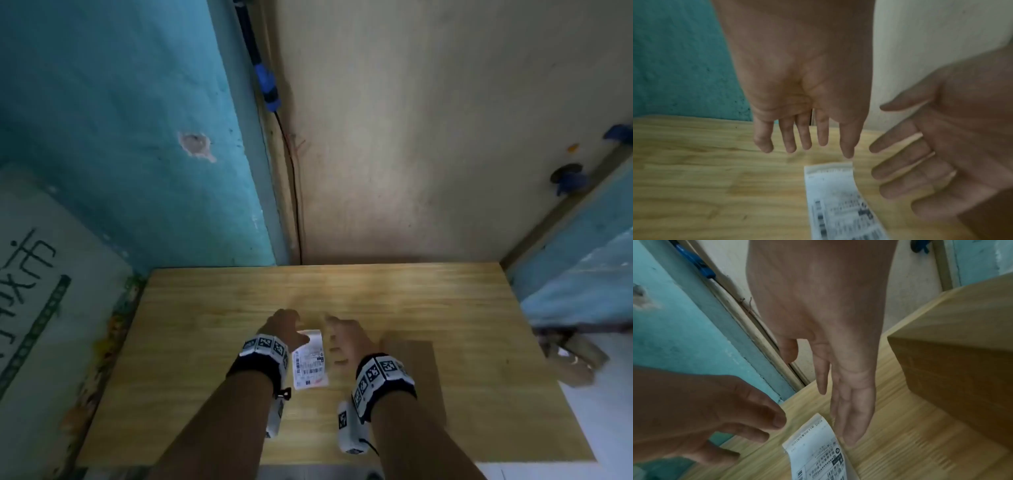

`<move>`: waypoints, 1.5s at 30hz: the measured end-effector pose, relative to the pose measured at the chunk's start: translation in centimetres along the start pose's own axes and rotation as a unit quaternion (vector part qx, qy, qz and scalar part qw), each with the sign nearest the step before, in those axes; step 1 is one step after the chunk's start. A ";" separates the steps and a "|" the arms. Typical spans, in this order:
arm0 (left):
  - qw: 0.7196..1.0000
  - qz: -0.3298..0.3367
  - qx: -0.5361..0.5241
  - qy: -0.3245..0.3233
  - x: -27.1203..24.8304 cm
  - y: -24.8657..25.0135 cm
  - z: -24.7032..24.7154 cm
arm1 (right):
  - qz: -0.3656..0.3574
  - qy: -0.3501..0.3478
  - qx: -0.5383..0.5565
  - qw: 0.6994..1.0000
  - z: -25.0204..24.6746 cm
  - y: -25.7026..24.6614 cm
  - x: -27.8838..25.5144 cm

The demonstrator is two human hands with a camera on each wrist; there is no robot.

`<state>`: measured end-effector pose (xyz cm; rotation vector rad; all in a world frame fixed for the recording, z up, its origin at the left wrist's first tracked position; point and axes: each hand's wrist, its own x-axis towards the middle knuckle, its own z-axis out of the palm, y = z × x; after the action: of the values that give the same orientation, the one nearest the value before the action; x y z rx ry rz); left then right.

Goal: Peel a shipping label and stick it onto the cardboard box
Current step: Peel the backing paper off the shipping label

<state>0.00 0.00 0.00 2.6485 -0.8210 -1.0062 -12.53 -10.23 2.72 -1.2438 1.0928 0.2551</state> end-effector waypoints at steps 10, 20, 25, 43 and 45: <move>0.992 0.013 0.123 0.033 1.1 0.6 4.1 | 0.062 -0.076 0.113 0.989 0.6 1.8 2.5; 0.953 0.052 -0.290 0.069 1.3 0.1 2.2 | 0.052 -0.033 0.152 0.986 1.1 2.2 3.7; 0.870 0.032 -0.491 0.015 0.0 1.1 0.7 | 0.001 -0.008 0.176 0.984 0.3 1.0 3.0; 0.789 0.010 -0.613 -0.034 -4.2 2.3 2.0 | -0.110 -0.024 0.174 0.978 -2.1 3.2 -1.0; 0.789 0.005 -0.613 -0.031 -4.6 2.5 2.2 | -0.116 -0.025 0.179 0.977 -2.3 3.6 -1.4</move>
<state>-5.39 0.52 1.78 1.4608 -0.0414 -1.0712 -16.95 -10.33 1.71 -1.0218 0.8929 -0.0866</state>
